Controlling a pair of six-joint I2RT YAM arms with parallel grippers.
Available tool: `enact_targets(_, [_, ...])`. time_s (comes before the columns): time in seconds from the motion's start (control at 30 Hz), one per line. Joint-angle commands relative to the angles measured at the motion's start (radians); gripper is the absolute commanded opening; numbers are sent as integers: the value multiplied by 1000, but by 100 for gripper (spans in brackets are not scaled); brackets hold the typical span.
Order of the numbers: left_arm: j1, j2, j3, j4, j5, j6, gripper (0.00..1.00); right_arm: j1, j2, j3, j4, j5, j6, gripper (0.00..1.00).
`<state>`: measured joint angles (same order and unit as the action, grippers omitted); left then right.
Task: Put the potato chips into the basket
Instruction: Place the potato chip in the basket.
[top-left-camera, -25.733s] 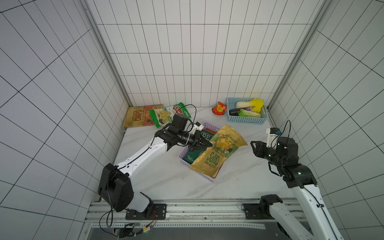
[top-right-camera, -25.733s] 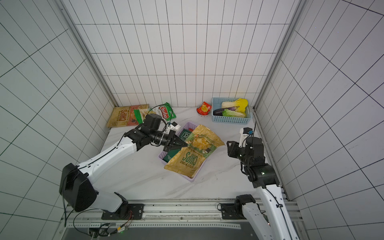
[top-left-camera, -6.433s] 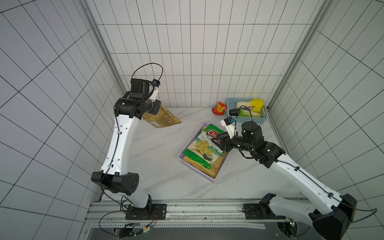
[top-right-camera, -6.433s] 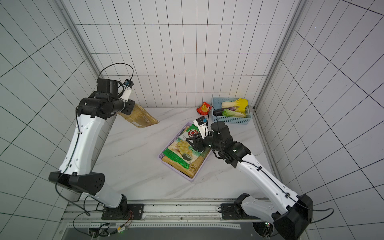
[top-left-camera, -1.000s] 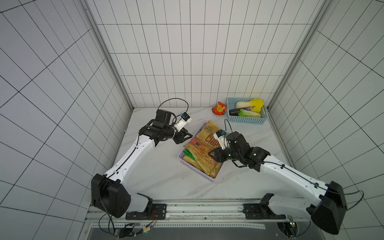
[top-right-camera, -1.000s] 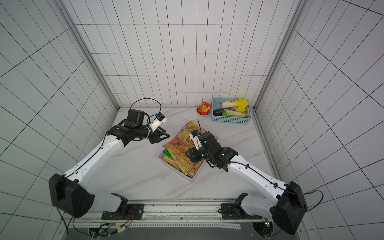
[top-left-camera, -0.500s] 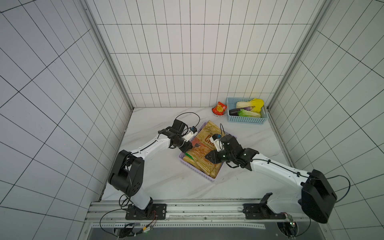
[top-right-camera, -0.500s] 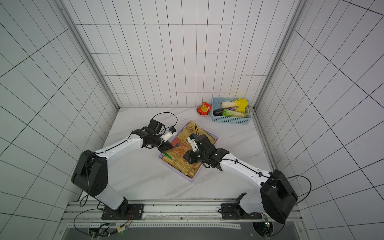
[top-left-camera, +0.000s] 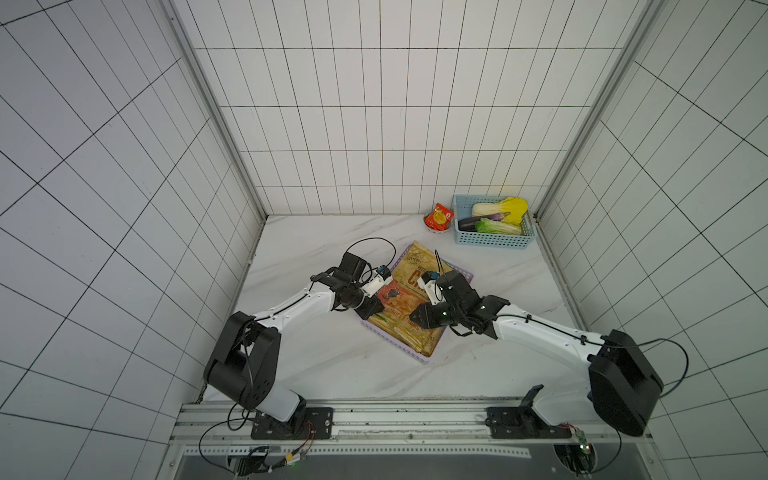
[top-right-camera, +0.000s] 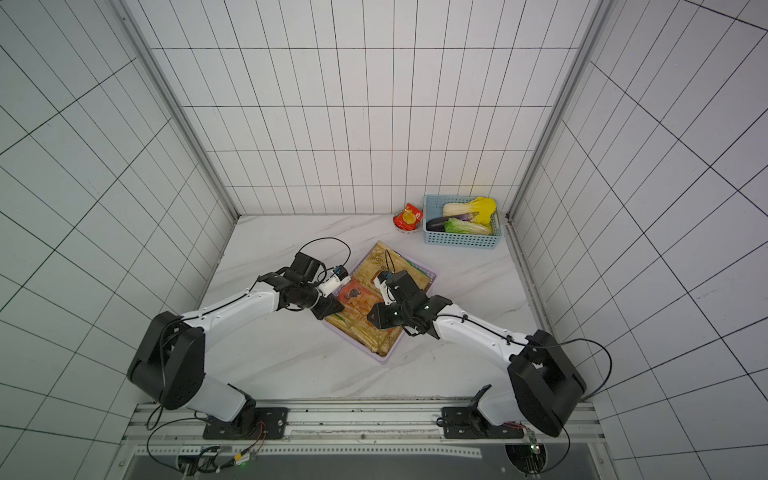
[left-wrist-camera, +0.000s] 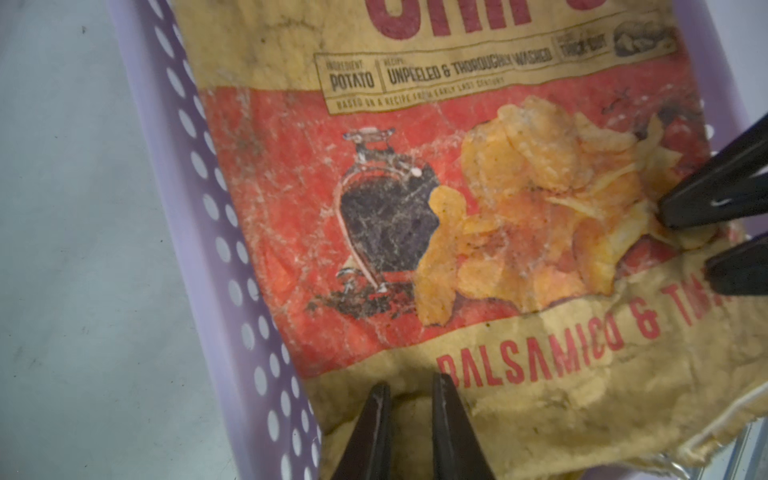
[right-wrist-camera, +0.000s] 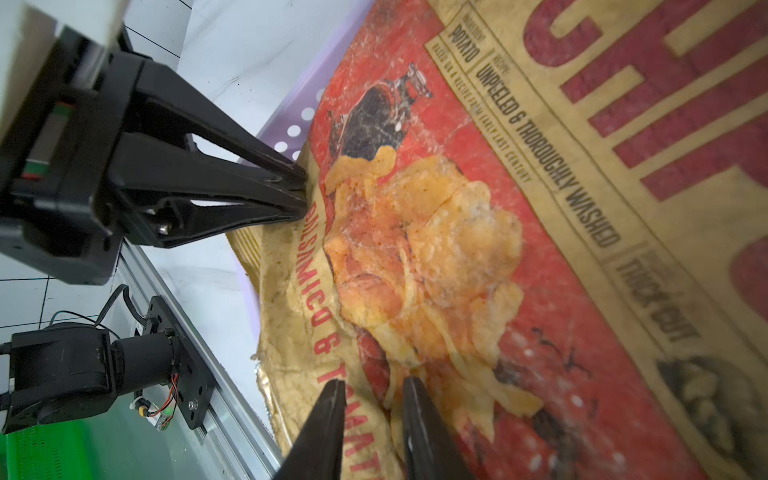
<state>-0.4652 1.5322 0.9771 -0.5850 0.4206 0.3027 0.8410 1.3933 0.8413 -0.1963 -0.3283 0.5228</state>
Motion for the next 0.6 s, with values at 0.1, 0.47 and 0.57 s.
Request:
enact_targets(0.1, [-18, -22, -30, -38, 80, -10, 19, -44, 37, 27, -148, 54, -36, 29])
enact_targets(0.47, [-20, -31, -55, -29, 84, -2, 19, -177, 18, 264, -183, -12, -67, 32])
enact_targets(0.57, [-20, -36, -54, -26, 79, -1, 20, -224, 101, 359, -161, -15, -43, 32])
